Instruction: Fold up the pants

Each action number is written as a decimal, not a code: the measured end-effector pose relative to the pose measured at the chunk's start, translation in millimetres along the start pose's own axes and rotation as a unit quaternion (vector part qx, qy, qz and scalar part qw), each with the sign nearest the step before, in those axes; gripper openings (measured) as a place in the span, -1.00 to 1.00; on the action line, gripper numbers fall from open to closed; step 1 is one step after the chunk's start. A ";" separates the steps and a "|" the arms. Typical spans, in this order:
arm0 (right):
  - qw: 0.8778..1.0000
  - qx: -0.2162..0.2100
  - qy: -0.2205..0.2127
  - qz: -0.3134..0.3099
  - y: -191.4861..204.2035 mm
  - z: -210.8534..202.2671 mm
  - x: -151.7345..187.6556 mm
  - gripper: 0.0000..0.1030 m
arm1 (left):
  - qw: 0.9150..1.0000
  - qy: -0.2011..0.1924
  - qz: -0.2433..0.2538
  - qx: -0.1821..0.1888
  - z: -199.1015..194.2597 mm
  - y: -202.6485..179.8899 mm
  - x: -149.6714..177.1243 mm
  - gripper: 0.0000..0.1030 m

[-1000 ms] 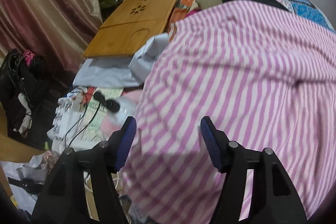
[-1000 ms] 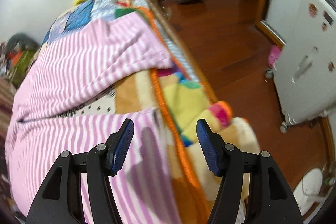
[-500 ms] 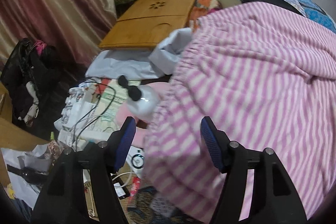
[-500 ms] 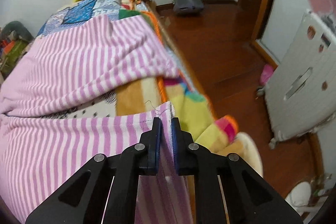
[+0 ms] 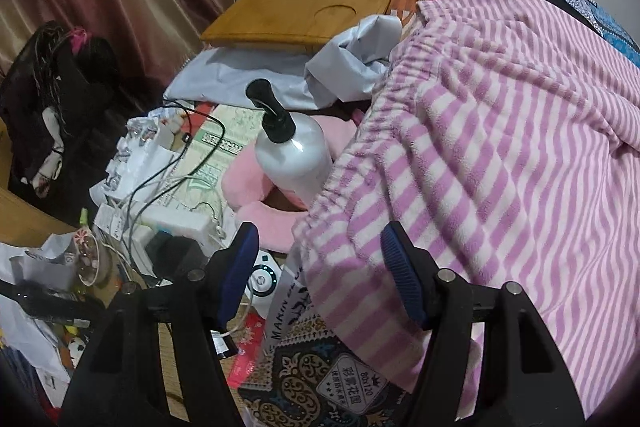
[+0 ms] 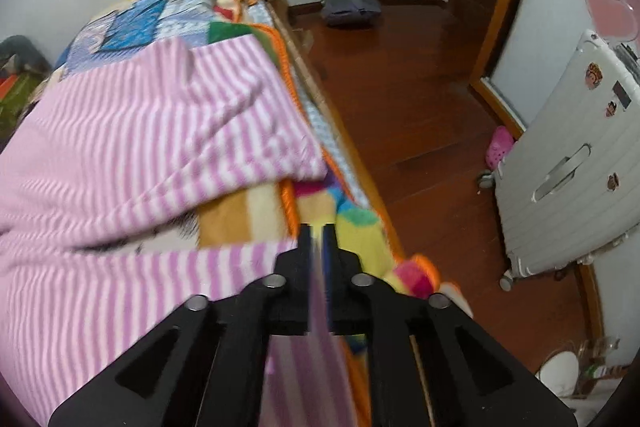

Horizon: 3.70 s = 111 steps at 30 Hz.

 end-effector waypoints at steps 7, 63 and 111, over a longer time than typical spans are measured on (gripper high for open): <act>0.998 -0.052 0.001 0.033 -5.3 -20.1 18.4 0.03 | 0.999 -0.003 0.016 0.029 -5.1 -21.1 1.7 -0.67; 0.982 -0.058 -0.104 -0.146 156.9 -49.5 -72.3 0.33 | 0.989 -0.118 0.074 0.046 -63.9 -108.0 -153.2 0.32; 0.967 -0.112 -0.066 -0.219 294.1 38.6 -129.7 -0.92 | 0.994 -0.059 0.080 0.045 67.0 -121.7 -250.5 -0.63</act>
Point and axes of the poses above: each gripper's, at about its wrist camera, not at the fingertips, and z roughly the way its jaws point, y to its left, x to its underside, the point moved 5 cm from there along z, roughly the way its jaws point, and after that the axes turned 3 degrees about z, right-handed, at the moved point
